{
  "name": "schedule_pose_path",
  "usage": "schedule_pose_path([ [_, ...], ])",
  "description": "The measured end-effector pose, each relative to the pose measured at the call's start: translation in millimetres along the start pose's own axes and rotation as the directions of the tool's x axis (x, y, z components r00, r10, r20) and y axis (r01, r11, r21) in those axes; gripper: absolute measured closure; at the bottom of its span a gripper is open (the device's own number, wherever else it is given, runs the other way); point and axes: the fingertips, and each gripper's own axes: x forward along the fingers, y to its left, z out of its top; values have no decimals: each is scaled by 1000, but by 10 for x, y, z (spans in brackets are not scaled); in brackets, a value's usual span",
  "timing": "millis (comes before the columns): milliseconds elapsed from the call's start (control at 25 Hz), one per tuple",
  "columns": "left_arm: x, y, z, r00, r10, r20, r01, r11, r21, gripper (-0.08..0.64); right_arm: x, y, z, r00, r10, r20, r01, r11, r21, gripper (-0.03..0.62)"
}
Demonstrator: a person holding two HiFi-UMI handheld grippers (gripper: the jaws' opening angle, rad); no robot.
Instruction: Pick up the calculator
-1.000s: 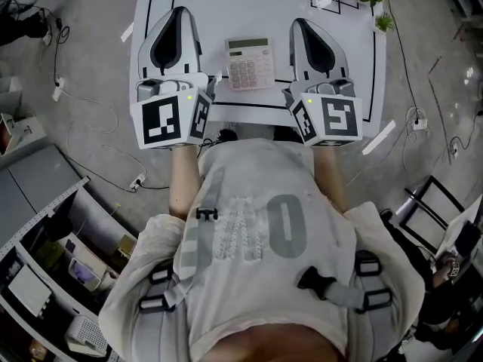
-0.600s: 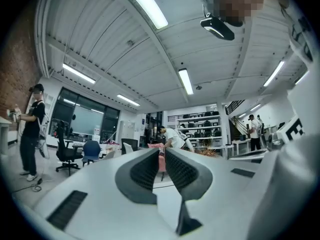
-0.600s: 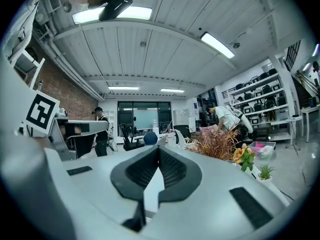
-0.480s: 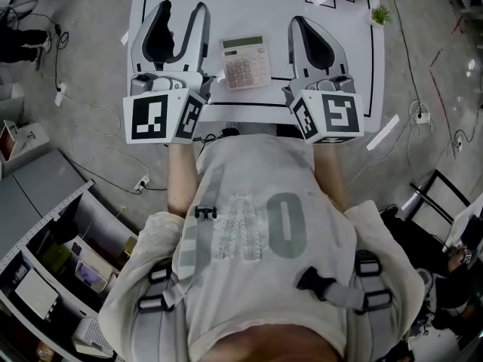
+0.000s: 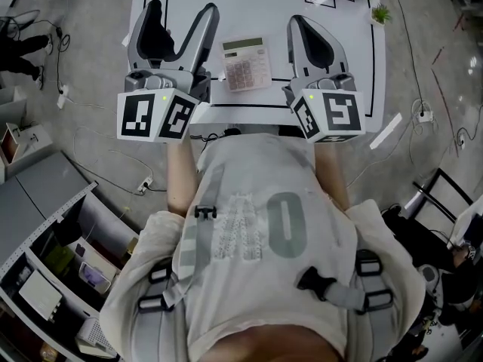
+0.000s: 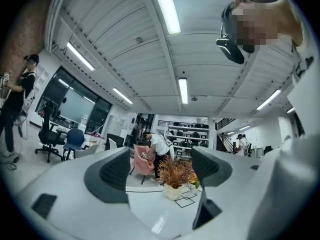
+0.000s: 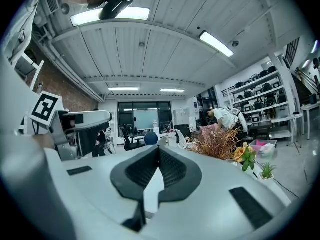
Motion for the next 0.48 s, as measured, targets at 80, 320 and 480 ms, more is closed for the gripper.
schedule_pose_path([
  [80,29,-1,-13,1000,-6,-10,6,1000,22,195,14,-18,-12,1000,-2,-5,2,1000,3,584],
  [320,216,-19,-170,989,-77,-128,89,992,87,179,56,-10,-74,1000,10,-22,-9,1000,18,584],
  [480,327,14,-504,946,-169,-278,211,969,128,179,60,11,-170,998,23,-52,-21,999,40,584],
])
